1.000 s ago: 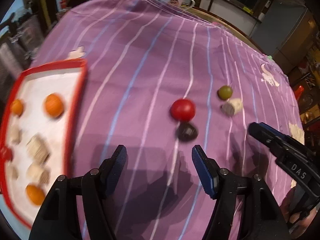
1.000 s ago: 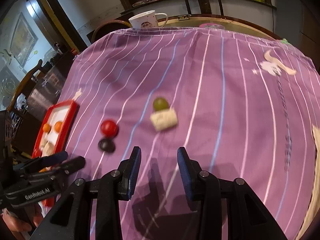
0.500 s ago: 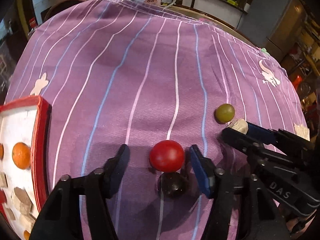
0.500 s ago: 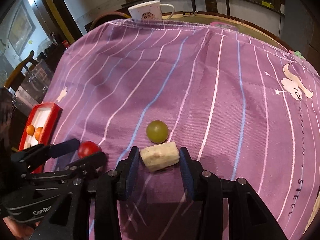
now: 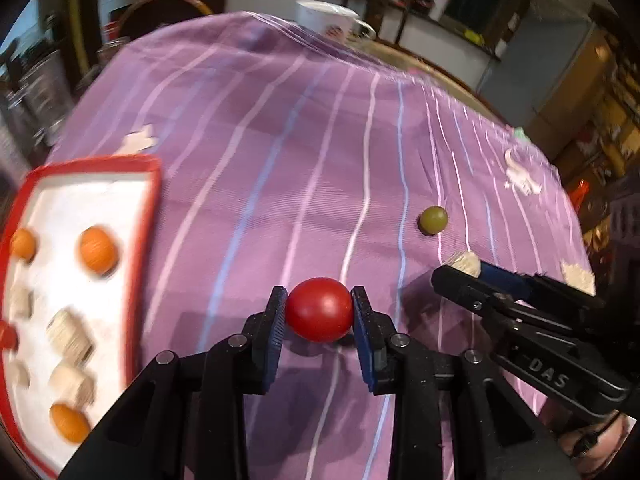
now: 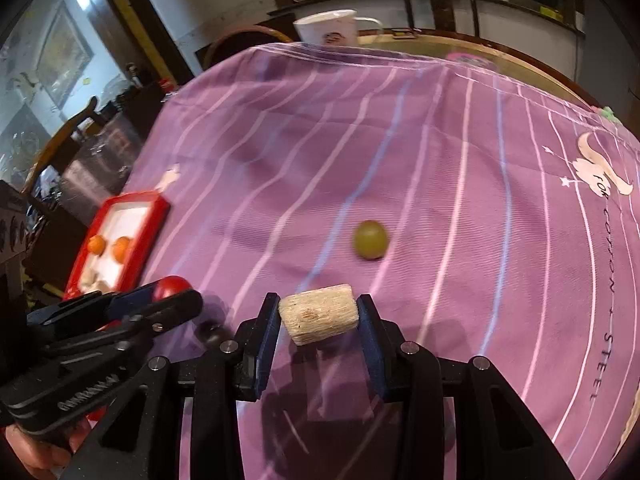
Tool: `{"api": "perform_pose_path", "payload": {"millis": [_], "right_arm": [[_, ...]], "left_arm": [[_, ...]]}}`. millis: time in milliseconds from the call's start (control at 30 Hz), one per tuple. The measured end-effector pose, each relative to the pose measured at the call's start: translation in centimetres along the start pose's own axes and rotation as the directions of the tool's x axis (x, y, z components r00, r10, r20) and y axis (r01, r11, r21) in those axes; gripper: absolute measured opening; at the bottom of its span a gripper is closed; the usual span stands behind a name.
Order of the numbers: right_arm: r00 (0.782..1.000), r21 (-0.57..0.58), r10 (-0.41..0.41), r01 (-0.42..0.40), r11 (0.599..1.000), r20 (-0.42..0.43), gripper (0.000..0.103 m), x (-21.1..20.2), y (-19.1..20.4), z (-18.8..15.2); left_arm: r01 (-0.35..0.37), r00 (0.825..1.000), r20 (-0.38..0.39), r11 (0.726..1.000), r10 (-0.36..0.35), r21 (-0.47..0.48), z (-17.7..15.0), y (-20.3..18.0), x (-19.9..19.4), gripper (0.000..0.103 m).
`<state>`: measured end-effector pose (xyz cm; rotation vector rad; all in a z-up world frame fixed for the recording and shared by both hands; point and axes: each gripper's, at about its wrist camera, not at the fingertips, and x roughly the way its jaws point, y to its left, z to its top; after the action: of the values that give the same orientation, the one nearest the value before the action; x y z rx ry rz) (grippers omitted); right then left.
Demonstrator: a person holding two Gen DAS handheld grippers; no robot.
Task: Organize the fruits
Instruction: 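Carry the tomato and cork cylinder over the tray and open both tools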
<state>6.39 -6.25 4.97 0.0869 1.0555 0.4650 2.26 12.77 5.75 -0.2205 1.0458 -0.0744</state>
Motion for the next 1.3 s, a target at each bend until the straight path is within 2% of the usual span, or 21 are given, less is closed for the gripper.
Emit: {"api": "perform_pose_path", "payload": {"millis": [100,300,433,533,800,933,1100,1167,1233,1300], "right_arm": [[1.000,-0.023,0.031,-0.031,0.999,0.000,0.042,-0.5,2.4,-0.4],[0.994,-0.107,0.106,-0.107,0.988,-0.013,0.042,-0.4,9.5,-1.0],[0.989,-0.172,0.143,-0.147,0.974,-0.035,0.042,0.7,14.7,-1.2],[0.987,-0.205,0.154,-0.161,0.966,-0.051,0.043,2.2,17.9,-1.1],[0.991,-0.223,0.116,-0.129,0.966,-0.068,0.043,6.8,22.8,0.0],[0.994,-0.225,0.078,-0.092,0.970,-0.073,0.043,8.4,23.4,0.6],[0.994,-0.198,0.078,-0.091,0.976,-0.074,0.043,9.4,23.4,1.3],[0.994,-0.200,0.076,-0.090,0.976,-0.075,0.043,9.6,23.6,1.4],[0.994,-0.207,0.077,-0.092,0.974,-0.079,0.044,9.8,23.8,1.3],[0.994,-0.207,0.082,-0.097,0.973,-0.078,0.047,9.8,23.9,1.2]], "left_arm": [[-0.018,1.000,0.024,0.999,0.019,-0.048,-1.2,2.8,-2.8,0.031],[-0.128,0.990,0.046,0.981,0.136,-0.142,-2.5,10.9,-6.9,0.031],[-0.157,0.986,0.031,0.968,0.166,-0.196,-2.0,15.9,-7.5,0.031],[-0.182,0.982,0.023,0.968,0.189,-0.174,-0.7,18.1,-7.0,0.031],[-0.179,0.984,-0.004,0.976,0.180,-0.124,2.7,21.4,-3.6,0.031],[-0.160,0.987,-0.030,0.979,0.158,-0.123,3.3,22.1,-1.9,0.031],[-0.141,0.990,-0.042,0.981,0.136,-0.133,3.5,22.6,-1.2,0.031],[-0.136,0.990,-0.040,0.981,0.132,-0.137,3.6,22.7,-1.2,0.037],[-0.126,0.992,-0.028,0.981,0.124,-0.147,3.7,22.7,-1.6,0.047],[-0.132,0.991,-0.013,0.980,0.132,-0.148,3.8,22.7,-2.3,0.050]]}}
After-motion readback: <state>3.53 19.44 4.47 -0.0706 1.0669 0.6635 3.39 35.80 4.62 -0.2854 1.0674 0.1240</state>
